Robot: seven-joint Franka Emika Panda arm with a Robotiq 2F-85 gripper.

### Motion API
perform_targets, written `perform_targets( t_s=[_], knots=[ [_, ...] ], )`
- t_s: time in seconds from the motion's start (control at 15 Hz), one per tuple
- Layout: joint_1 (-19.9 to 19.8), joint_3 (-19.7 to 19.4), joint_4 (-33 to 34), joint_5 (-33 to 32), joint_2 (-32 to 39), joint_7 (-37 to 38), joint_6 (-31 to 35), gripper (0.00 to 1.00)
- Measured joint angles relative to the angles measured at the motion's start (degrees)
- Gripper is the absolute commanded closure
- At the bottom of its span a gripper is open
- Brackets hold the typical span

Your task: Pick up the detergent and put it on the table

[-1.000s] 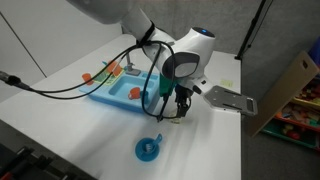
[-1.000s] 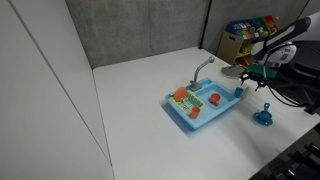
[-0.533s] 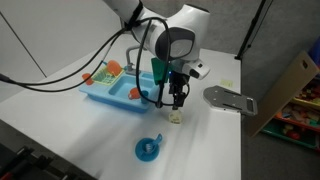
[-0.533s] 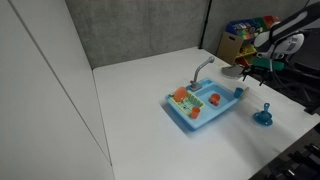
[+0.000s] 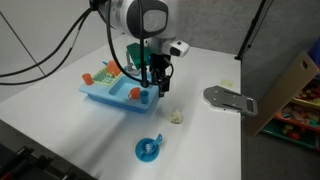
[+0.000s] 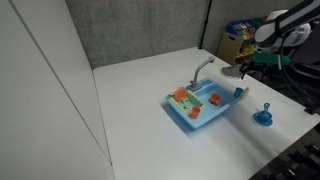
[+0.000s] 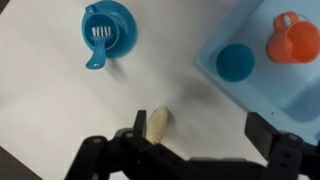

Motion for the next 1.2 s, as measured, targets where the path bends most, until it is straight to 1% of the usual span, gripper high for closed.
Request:
perform_targets(
  t_s=[0.4, 0.73, 0.93, 1.2],
  knots=[
    [2.5, 0.6, -9.8, -6.1, -8.5, -4.3, 4.4, 0.0],
    [3.0, 1.4, -16.7, -9.6, -16.0, -7.7, 4.9, 0.0],
    [2.9, 1.6, -19.3, -9.9, -19.4, -8.9, 4.4, 0.0],
    [2.8, 1.6, -20.1, -9.9, -20.1, -9.3, 4.4, 0.0]
  ],
)
